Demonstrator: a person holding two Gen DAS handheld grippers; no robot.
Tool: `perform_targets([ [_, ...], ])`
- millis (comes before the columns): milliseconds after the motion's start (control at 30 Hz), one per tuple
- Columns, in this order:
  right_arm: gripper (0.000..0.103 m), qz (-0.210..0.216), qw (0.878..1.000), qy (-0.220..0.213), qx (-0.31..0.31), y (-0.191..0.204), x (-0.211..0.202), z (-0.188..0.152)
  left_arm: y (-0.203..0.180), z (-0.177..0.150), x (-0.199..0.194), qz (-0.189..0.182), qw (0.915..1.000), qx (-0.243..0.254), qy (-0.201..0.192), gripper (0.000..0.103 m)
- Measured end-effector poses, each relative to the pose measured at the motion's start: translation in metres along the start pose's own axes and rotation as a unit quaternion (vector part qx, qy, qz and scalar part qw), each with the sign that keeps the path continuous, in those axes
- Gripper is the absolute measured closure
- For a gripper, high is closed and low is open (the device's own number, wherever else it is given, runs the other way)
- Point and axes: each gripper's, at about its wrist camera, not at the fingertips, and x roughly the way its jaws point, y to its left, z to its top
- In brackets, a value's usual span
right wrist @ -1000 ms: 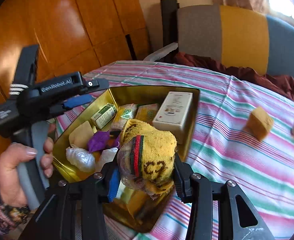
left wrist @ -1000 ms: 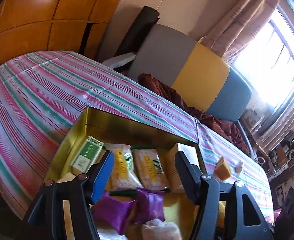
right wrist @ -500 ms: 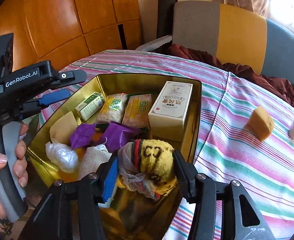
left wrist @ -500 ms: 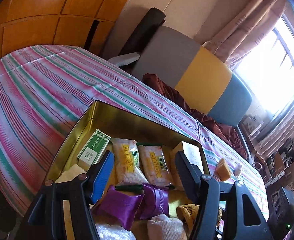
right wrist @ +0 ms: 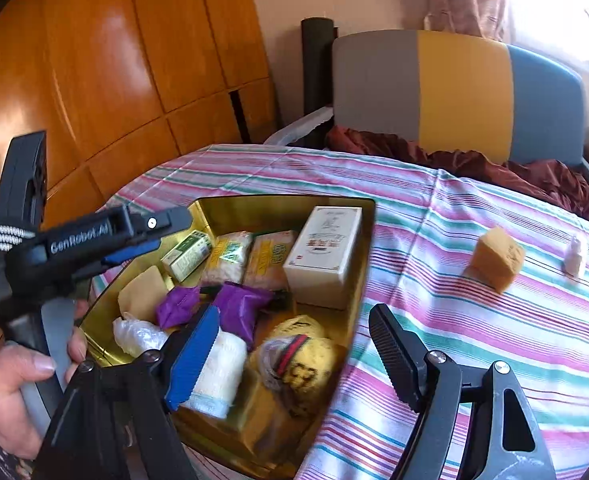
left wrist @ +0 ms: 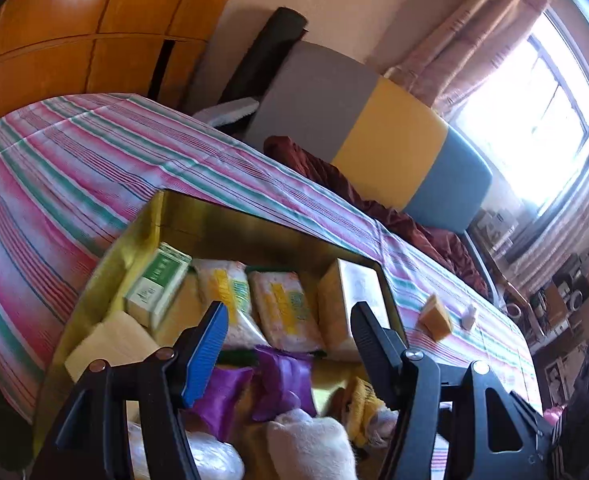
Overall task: Organize objects
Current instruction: 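Lower the box and sock into the tray and open both tools, then move both tools back toward the sponge and white bundle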
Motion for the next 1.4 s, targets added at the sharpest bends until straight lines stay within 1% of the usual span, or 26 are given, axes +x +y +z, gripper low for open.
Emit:
perform_targets([
  [133, 0.025, -0.024, 1.000, 0.004, 0.018, -0.020, -0.007, -0.002, -0.015, -0.006, 0.003, -0.015, 0.9996, 0.022, 0.010, 0.039],
  [300, 0.025, -0.047, 0.996, 0.031, 0.070, -0.059, -0.007, -0.013, -0.036, -0.014, 0.008, -0.032, 0.9982, 0.043, 0.026, 0.039],
  [400, 0.025, -0.066, 0.993, 0.050, 0.089, -0.079, -0.004, -0.022, -0.047, -0.018, 0.010, -0.041, 0.9970, 0.056, 0.035, 0.039],
  [633, 0.025, -0.098, 0.988, 0.074, 0.098, -0.115, -0.008, -0.046, -0.080, -0.029, 0.011, -0.059, 0.9921, 0.099, 0.049, 0.039],
  [700, 0.025, -0.107, 0.986, 0.077, 0.103, -0.126, -0.009, -0.050, -0.088, -0.033, 0.011, -0.064, 0.9913, 0.104, 0.048, 0.039],
  [767, 0.025, -0.125, 0.984, 0.077, 0.103, -0.139, -0.011, -0.051, -0.097, -0.037, 0.013, -0.072, 0.9896, 0.112, 0.055, 0.039],
  [867, 0.024, -0.151, 0.980, 0.074, 0.106, -0.162, -0.011, -0.049, -0.116, -0.045, 0.017, -0.079, 0.9857, 0.132, 0.067, 0.038],
  [933, 0.024, -0.171, 0.976, 0.070, 0.113, -0.181, -0.010, -0.045, -0.125, -0.050, 0.019, -0.085, 0.9834, 0.142, 0.074, 0.031],
  [967, 0.024, -0.180, 0.974, 0.067, 0.119, -0.192, -0.010, -0.044, -0.132, -0.053, 0.020, -0.087, 0.9821, 0.148, 0.077, 0.021],
  [1000, 0.024, -0.187, 0.972, 0.063, 0.125, -0.203, -0.010, -0.041, -0.136, -0.055, 0.021, -0.089, 0.9810, 0.153, 0.079, 0.020],
  [1067, 0.024, -0.210, 0.966, 0.058, 0.140, -0.227, -0.009, -0.035, -0.145, -0.058, 0.024, -0.097, 0.9788, 0.161, 0.083, 0.020],
  [1167, 0.024, -0.230, 0.958, 0.053, 0.164, -0.255, -0.005, -0.026, -0.159, -0.062, 0.029, -0.103, 0.9753, 0.171, 0.095, 0.020],
  [1267, 0.024, -0.254, 0.950, 0.050, 0.173, -0.277, -0.001, -0.014, -0.169, -0.065, 0.035, -0.107, 0.9725, 0.178, 0.105, 0.020],
  [1400, 0.024, -0.266, 0.948, 0.043, 0.170, -0.297, 0.009, -0.001, -0.182, -0.070, 0.045, -0.101, 0.9694, 0.190, 0.117, 0.020],
])
